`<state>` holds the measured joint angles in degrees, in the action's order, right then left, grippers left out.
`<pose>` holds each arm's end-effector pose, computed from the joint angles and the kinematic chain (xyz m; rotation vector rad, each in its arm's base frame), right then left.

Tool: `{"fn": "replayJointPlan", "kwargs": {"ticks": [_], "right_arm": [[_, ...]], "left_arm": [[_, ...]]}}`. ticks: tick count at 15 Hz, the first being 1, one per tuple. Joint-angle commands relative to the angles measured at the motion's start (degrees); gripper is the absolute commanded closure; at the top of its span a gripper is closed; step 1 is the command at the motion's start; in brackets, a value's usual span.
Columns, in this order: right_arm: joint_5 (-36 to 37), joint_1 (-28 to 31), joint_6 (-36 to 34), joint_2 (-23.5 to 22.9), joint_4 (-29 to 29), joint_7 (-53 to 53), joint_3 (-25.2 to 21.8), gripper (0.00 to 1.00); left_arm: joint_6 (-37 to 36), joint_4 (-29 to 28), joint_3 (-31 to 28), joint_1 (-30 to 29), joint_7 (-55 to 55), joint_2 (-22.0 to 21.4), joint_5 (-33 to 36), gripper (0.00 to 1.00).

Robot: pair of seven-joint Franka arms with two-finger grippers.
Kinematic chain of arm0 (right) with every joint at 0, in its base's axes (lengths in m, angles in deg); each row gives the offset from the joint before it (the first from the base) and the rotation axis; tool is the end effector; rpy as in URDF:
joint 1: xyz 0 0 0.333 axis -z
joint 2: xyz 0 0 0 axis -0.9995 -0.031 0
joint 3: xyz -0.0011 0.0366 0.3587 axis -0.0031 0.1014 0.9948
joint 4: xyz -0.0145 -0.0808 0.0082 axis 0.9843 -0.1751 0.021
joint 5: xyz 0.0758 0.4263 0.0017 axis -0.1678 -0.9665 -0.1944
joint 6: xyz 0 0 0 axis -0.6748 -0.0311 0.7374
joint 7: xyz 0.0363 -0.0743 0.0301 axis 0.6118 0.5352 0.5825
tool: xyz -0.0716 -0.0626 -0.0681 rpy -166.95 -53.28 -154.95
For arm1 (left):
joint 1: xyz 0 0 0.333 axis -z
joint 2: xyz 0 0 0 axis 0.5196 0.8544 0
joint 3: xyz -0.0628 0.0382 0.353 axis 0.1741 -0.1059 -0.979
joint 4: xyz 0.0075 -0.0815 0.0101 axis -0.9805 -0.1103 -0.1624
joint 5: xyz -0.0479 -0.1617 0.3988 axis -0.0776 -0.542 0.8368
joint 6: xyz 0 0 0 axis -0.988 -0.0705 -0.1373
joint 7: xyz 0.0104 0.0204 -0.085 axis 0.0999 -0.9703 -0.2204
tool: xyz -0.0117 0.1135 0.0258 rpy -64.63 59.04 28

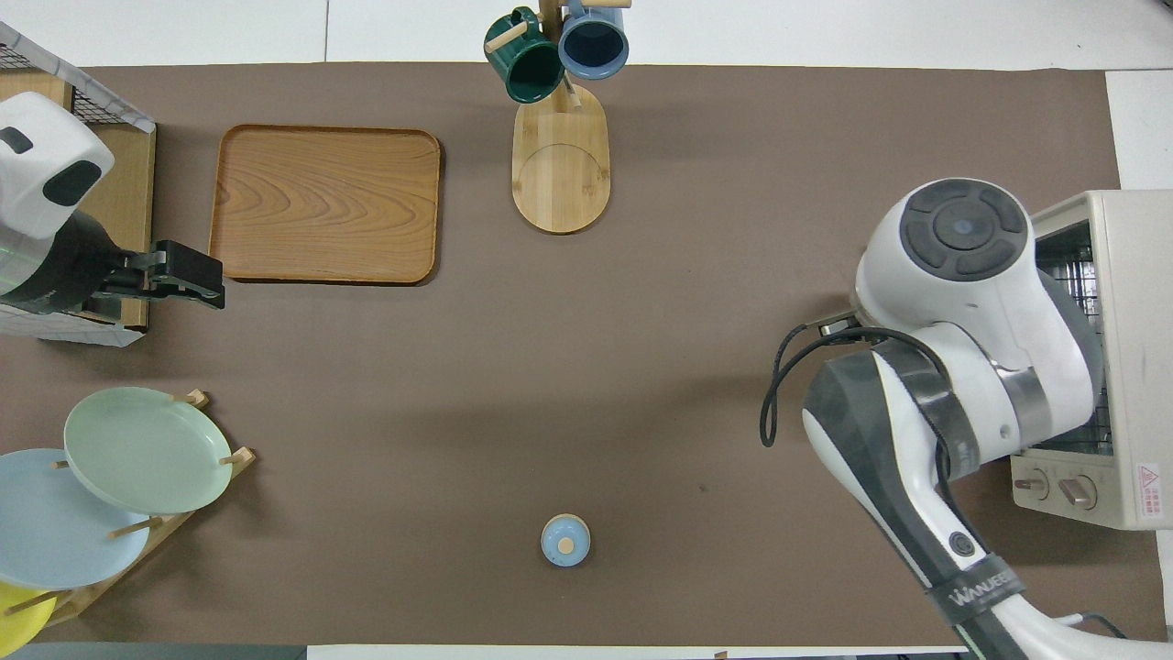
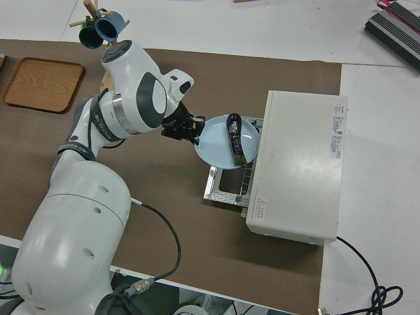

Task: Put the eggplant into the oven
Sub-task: 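Carry the plate into the oven with the right gripper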

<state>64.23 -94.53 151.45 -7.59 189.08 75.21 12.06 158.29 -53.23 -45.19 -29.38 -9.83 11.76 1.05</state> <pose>0.5762 0.0446 0.4387 2.8795 0.3190 -0.2142 0.5801 -0.1017 0.6345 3.1239 0.0258 -0.1318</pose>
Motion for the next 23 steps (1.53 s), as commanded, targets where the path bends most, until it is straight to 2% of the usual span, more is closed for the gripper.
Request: {"fn": "replayJointPlan", "kwargs": {"ticks": [1, 3, 6, 9, 13, 14, 15, 17, 20, 21, 22, 23], "right_arm": [[0.5, 5.9, 4.6, 1.9, 4.2, 6.7, 0.9, 1.0], [0.5, 9.0, 8.9, 2.2, 6.7, 11.0, 1.0, 1.0], [0.5, 11.1, 13.9, 3.7, 11.3, 11.8, 0.9, 1.0], [0.1, 11.5, 14.6, 3.8, 11.8, 11.9, 0.9, 1.0], [0.1, 11.6, 15.2, 3.8, 11.8, 12.4, 0.9, 0.93], [0.0, 11.7, 15.3, 3.7, 11.8, 12.8, 0.9, 0.85], [0.0, 11.8, 15.2, 3.7, 11.7, 12.9, 0.9, 0.81], [-0.1, 11.3, 13.5, 3.5, 10.5, 12.9, 1.0, 0.8], [-3.1, 10.8, 6.3, 2.9, 4.5, 13.1, 1.5, 0.73], [-4.4, 9.3, 6.0, 2.5, 3.4, 13.1, 1.7, 0.75], [-4.7, 8.5, 7.2, 1.9, 3.3, 12.4, 1.7, 0.9], [-4.7, 8.2, 9.9, 1.9, 3.8, 11.5, 1.8, 1.0]], "left_arm": [[0.1, -0.3, 0.3, -0.7, -0.5, -0.8, -0.5, 0.0], [0.1, -0.3, 0.2, -0.8, -0.5, -0.8, -0.5, 0.0], [0.1, -0.2, 0.2, -0.8, -0.5, -0.8, -0.5, 0.0], [0.0, -0.3, 0.3, -0.8, -0.5, -0.8, -0.5, 0.0], [0.0, -0.3, 0.3, -0.7, -0.5, -0.8, -0.5, 0.0], [0.0, -0.3, 0.3, -0.8, -0.5, -0.8, -0.5, 0.0], [0.0, -0.3, 0.3, -0.7, -0.5, -0.8, -0.5, 0.0], [0.0, -0.3, 0.3, -0.7, -0.5, -0.8, -0.5, 0.0], [0.0, -0.3, 0.3, -0.7, -0.5, -0.8, -0.5, 0.0], [0.0, -0.3, 0.2, -0.8, -0.5, -0.8, -0.5, 0.0], [0.0, -0.3, 0.3, -0.7, -0.5, -0.8, -0.5, 0.0], [0.0, -0.3, 0.3, -0.8, -0.5, -0.8, -0.5, 0.0]]}}
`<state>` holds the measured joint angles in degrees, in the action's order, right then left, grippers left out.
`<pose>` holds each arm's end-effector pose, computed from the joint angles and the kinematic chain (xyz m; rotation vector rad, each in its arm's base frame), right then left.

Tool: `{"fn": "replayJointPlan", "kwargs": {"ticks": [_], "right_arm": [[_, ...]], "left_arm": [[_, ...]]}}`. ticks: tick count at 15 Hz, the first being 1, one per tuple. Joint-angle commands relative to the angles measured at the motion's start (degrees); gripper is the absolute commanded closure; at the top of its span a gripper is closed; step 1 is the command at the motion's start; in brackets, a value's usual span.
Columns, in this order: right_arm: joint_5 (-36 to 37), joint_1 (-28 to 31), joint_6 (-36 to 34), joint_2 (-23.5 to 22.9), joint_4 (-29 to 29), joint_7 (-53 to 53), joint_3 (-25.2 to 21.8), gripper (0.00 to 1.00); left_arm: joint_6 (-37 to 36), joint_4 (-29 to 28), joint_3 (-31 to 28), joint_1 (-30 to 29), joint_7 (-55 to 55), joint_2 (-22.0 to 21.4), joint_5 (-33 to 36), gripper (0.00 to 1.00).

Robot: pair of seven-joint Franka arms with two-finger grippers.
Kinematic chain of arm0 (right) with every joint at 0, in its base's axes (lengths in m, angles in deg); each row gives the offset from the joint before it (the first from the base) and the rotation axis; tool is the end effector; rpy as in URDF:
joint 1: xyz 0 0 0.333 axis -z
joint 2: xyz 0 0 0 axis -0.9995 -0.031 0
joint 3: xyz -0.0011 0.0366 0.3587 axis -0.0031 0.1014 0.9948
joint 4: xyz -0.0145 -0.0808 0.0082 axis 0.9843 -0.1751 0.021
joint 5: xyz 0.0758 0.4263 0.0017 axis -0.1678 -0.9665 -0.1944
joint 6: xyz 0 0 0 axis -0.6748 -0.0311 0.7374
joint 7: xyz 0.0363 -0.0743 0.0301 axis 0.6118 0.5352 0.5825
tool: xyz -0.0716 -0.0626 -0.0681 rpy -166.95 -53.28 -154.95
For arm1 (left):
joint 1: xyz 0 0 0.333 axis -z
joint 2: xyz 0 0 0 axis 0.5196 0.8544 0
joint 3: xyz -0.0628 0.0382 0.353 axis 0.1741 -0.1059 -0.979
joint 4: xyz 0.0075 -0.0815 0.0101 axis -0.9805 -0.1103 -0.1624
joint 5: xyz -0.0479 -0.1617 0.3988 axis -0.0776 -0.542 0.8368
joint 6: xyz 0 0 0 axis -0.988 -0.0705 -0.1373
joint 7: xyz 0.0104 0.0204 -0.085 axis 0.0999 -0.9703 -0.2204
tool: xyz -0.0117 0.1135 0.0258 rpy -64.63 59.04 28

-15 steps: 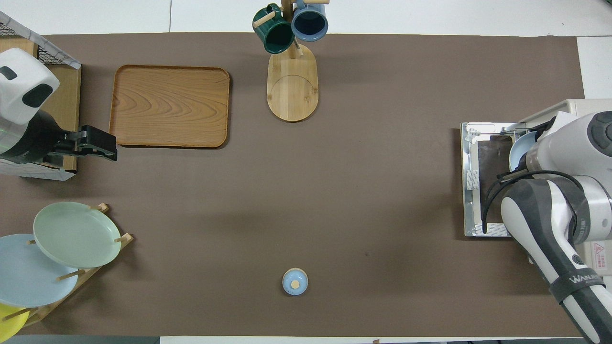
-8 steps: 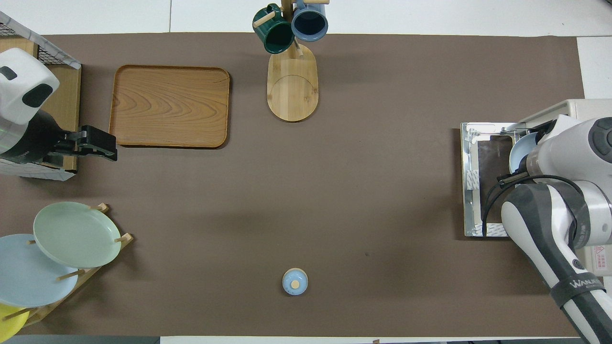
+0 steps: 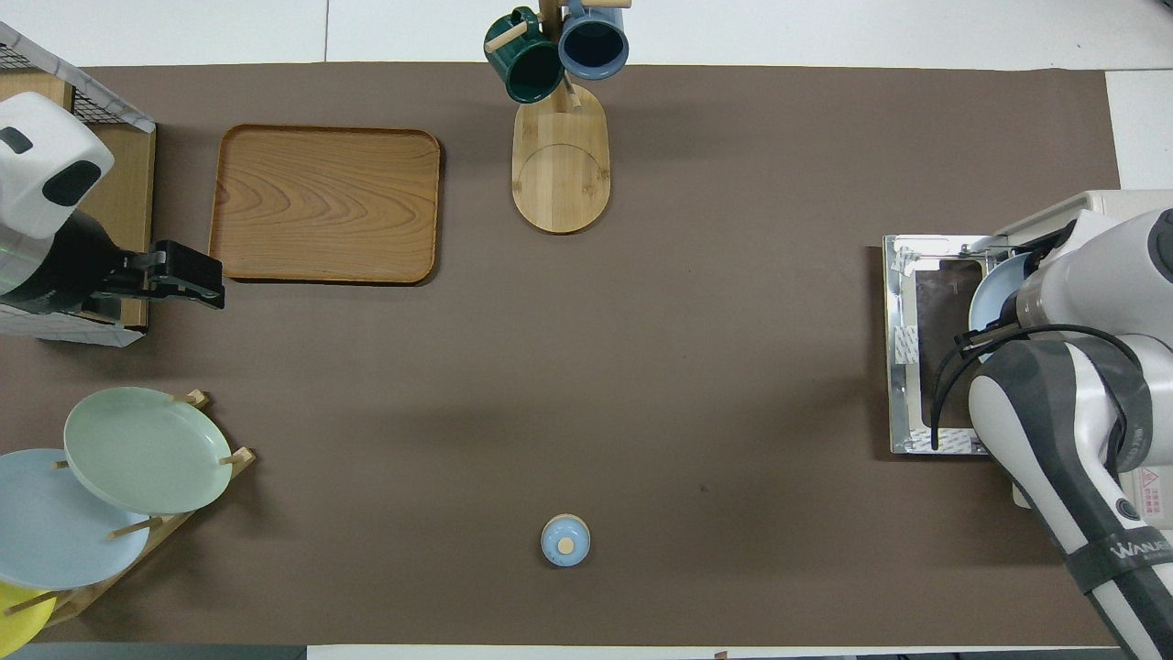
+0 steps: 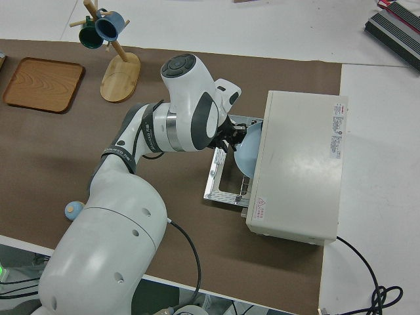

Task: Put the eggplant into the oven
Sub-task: 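Release the plate inside and withdraw the right gripper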

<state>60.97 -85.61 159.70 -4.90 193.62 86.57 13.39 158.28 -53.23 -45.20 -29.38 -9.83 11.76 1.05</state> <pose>0.5695 -0.0236 0.4365 2.9481 0.4137 -0.0999 0.5801 -0.1016 0.6345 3.1239 0.0260 -0.1321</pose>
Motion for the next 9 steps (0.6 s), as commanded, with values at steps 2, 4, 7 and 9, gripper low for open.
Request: {"fn": "replayJointPlan", "kwargs": {"ticks": [2, 4, 7, 9], "right_arm": [[-1.5, -3.4, 5.2, -2.8, -0.3, -3.5, 0.5, 1.0], [-1.5, -4.6, 9.0, -5.0, 1.3, -8.1, 0.5, 1.0], [-1.5, -5.7, 12.9, -6.9, 3.0, -13.4, 0.5, 1.0], [-1.5, -5.3, 15.1, -9.3, 3.2, -14.4, 0.5, 1.0]], "left_arm": [[0.0, -0.3, 0.3, -0.7, -0.5, -0.8, -0.5, 0.0], [0.0, -0.3, 0.3, -0.8, -0.5, -0.8, -0.5, 0.0], [0.0, -0.2, 0.3, -0.7, -0.5, -0.8, -0.5, 0.0], [0.0, -0.3, 0.3, -0.7, -0.5, -0.8, -0.5, 0.0]]}}
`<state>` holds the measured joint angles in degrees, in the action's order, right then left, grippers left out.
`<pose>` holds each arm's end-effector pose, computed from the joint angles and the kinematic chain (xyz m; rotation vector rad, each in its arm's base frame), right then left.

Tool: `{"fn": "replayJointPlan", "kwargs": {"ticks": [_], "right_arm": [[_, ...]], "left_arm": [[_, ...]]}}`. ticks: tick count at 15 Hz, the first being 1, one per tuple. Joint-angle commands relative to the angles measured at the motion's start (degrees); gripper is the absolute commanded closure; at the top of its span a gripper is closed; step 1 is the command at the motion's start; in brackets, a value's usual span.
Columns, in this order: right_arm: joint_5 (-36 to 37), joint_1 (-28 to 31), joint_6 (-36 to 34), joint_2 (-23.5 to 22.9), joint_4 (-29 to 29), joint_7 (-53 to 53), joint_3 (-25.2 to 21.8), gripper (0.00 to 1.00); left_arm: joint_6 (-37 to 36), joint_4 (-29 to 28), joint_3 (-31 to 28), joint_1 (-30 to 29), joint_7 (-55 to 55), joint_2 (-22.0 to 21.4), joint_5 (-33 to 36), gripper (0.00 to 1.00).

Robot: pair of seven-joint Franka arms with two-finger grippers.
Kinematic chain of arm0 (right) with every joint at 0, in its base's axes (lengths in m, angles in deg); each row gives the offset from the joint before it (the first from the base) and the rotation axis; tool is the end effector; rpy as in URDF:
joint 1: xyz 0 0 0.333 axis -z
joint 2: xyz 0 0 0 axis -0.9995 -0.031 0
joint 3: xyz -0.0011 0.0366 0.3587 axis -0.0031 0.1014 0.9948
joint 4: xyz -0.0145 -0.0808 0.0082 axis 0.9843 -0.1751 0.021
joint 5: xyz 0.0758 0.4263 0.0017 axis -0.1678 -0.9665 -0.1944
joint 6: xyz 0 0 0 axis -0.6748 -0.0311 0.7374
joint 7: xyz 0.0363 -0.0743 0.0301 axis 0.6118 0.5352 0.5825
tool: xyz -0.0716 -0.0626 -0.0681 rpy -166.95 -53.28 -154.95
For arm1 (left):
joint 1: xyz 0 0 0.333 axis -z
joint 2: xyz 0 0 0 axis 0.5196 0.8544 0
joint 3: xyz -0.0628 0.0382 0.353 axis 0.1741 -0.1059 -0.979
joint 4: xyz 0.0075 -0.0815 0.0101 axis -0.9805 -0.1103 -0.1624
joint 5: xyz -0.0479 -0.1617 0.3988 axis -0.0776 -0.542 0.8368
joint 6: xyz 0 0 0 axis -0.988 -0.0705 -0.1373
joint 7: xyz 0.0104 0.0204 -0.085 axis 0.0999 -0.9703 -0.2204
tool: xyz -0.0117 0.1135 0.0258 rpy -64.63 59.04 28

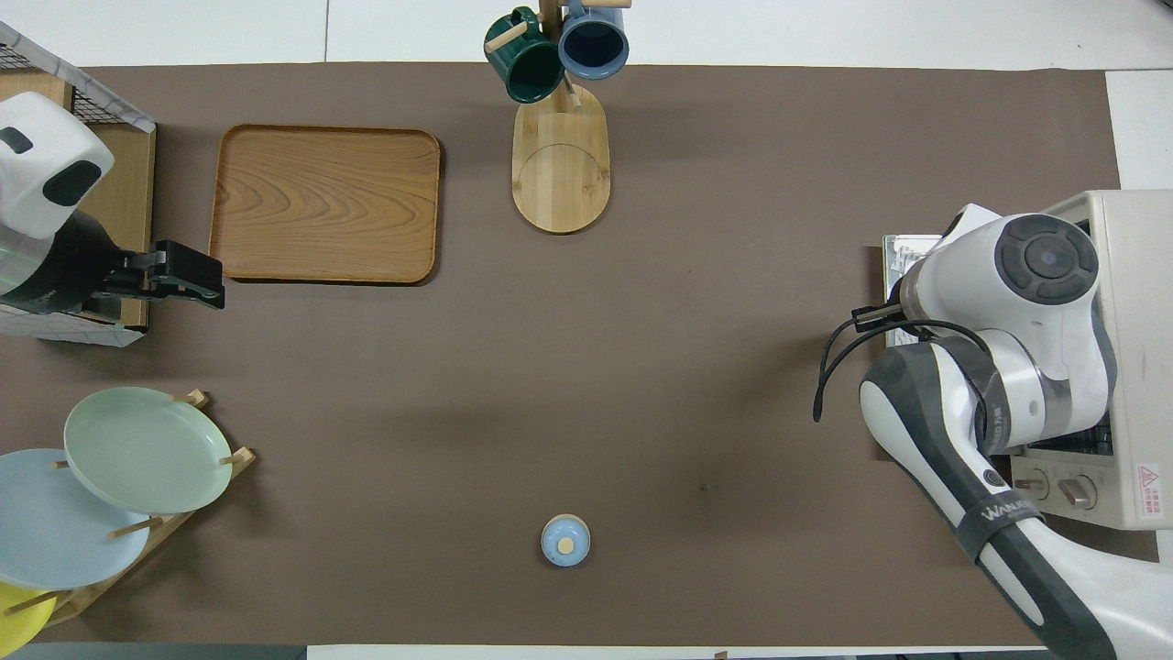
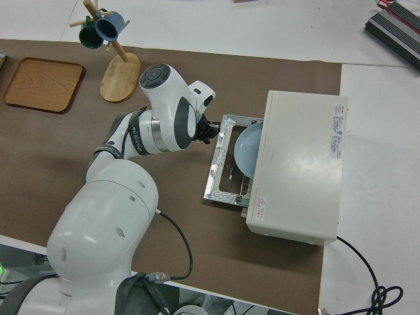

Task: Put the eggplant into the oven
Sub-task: 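Release the plate inside and withdraw the right gripper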

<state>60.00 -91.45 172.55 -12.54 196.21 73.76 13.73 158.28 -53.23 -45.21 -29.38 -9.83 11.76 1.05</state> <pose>0.5897 0.0459 0.3557 2.9982 0.2766 0.0070 0.5801 -0.1015 0.6345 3.1239 0.0263 -0.1321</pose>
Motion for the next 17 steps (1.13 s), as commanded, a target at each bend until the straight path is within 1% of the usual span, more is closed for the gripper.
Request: {"fn": "replayJointPlan", "kwargs": {"ticks": [1, 5, 8, 9, 11, 14, 15, 17], "right_arm": [[-0.6, 0.8, 2.7, -2.8, 0.8, -1.7, 0.1, 1.0], [-2.2, 0.6, 2.8, -2.6, 2.4, -2.5, 0.1, 1.0], [-2.2, 0.4, 5.9, -2.1, 5.3, -2.3, 0.0, 1.0], [-2.0, 0.1, 5.7, -2.0, 5.4, -2.2, 0.0, 1.0], [-0.5, 0.2, 5.4, -2.2, 5.4, -1.9, 0.0, 1.0], [4.6, 0.2, 4.8, -2.2, 5.1, -1.9, 0.0, 1.0], [5.7, 0.2, 3.9, -2.3, 4.8, -1.9, -0.1, 1.0], [10.5, 0.1, 0.6, -2.3, 3.2, -1.8, 0.0, 1.0]], "left_arm": [[0.0, -0.3, 0.3, -0.7, -0.5, -0.8, -0.5, 0.0], [0.0, -0.3, 0.3, -0.8, -0.5, -0.8, -0.5, 0.0], [0.0, -0.3, 0.3, -0.7, -0.5, -0.8, -0.5, 0.0], [0.0, -0.3, 0.3, -0.7, -0.5, -0.8, -0.5, 0.0], [0.0, -0.3, 0.3, -0.7, -0.5, -0.8, -0.5, 0.0], [-0.1, -0.3, 0.3, -0.7, -0.5, -0.8, -0.5, 0.0], [0.0, -0.3, 0.3, -0.7, -0.5, -0.8, -0.5, 0.0], [0.0, -0.3, 0.3, -0.8, -0.5, -0.8, -0.5, 0.0]]}}
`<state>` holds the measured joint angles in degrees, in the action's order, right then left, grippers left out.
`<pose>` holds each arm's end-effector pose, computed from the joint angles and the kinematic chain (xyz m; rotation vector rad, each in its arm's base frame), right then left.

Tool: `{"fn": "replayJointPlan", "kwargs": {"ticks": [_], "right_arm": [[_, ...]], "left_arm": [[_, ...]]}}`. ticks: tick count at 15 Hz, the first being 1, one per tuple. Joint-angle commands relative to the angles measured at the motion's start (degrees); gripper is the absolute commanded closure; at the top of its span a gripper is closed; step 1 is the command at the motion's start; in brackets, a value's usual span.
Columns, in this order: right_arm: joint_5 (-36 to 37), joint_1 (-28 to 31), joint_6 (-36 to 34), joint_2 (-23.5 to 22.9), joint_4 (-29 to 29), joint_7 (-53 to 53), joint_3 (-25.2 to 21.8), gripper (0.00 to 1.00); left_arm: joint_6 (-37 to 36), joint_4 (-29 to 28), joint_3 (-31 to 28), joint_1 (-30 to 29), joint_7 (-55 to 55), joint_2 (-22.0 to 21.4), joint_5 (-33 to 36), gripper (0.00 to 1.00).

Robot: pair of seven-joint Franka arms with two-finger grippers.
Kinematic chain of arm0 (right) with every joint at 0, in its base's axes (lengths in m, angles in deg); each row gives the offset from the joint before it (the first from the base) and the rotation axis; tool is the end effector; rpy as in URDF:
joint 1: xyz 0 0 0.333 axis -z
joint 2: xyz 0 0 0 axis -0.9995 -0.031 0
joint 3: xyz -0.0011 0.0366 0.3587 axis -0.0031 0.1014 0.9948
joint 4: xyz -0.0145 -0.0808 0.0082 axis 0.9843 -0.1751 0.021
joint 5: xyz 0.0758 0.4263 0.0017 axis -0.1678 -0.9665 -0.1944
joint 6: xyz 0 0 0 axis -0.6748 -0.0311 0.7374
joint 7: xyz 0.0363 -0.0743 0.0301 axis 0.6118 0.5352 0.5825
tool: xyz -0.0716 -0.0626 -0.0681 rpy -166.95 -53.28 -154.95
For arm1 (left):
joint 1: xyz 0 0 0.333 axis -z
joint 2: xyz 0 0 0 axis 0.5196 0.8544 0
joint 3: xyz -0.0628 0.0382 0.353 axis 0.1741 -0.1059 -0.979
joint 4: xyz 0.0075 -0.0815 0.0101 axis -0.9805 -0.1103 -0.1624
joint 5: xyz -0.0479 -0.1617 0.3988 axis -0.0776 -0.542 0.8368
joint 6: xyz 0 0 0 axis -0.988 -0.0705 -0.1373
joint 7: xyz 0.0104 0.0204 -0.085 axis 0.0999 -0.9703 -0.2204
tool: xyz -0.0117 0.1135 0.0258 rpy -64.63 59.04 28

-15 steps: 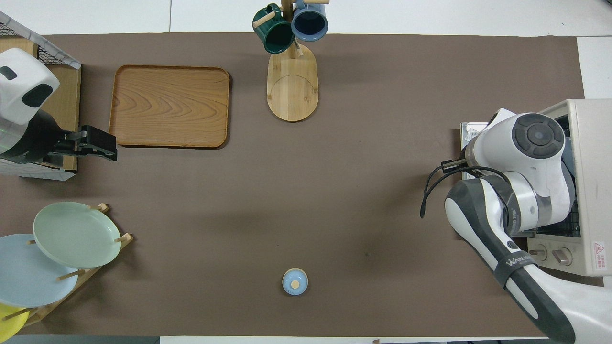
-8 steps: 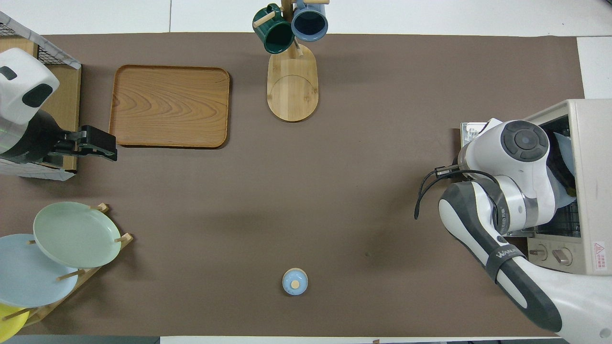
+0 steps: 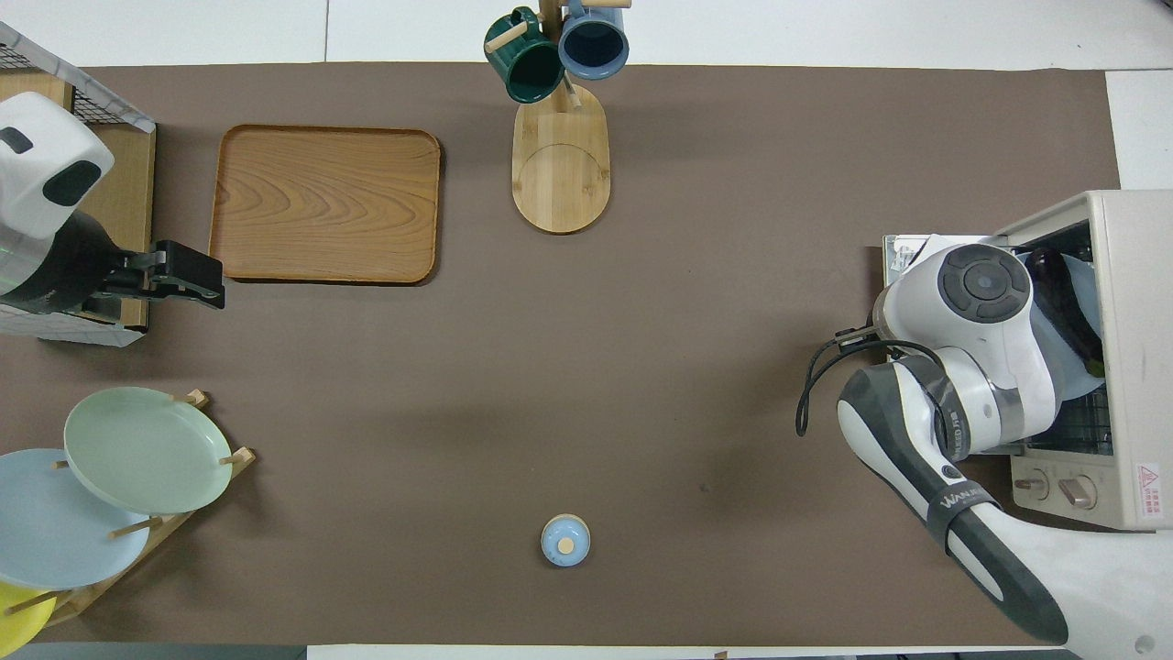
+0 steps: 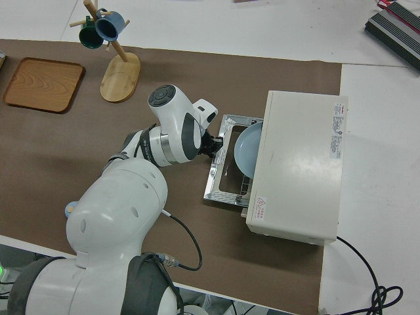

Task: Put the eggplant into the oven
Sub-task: 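Push the oven door shut with the right gripper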

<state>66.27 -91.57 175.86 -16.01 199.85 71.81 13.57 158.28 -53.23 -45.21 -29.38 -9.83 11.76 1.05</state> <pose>0.5744 0.0430 0.2970 2.9196 0.3504 -0.0797 0.5801 -0.1015 0.6345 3.1239 0.0263 -0.1321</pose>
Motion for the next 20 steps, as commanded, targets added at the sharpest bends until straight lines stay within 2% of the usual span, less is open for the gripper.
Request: {"fn": "replayJointPlan", "kwargs": {"ticks": [1, 4, 8, 12, 16, 20], "right_arm": [[5.9, 0.2, -3.5, 1.2, -0.9, 0.2, 0.2, 1.0], [7.2, 0.4, -7.2, 0.9, -4.6, 6.1, 0.2, 1.0], [6.6, 1.2, -18.7, 1.7, -13.4, 14.8, 0.0, 1.0], [5.9, 4.7, -21.6, 4.8, -13.8, 18.3, -0.1, 1.0], [0.2, 8.6, -23.2, 6.8, -13.8, 23.0, -0.2, 1.0], [-2.0, 9.5, -30.7, 9.5, -16.5, 23.3, -0.2, 1.0]], "left_arm": [[0.0, -0.3, 0.3, -0.7, -0.5, -0.8, -0.5, 0.0], [-0.1, -0.3, 0.3, -0.8, -0.4, -0.8, -0.5, 0.0], [0.0, -0.3, 0.3, -0.7, -0.5, -0.8, -0.5, 0.0], [0.0, -0.3, 0.3, -0.8, -0.5, -0.8, -0.5, 0.0], [0.0, -0.3, 0.3, -0.7, -0.5, -0.8, -0.5, 0.0], [-0.1, -0.3, 0.3, -0.7, -0.5, -0.8, -0.5, 0.0]]}}
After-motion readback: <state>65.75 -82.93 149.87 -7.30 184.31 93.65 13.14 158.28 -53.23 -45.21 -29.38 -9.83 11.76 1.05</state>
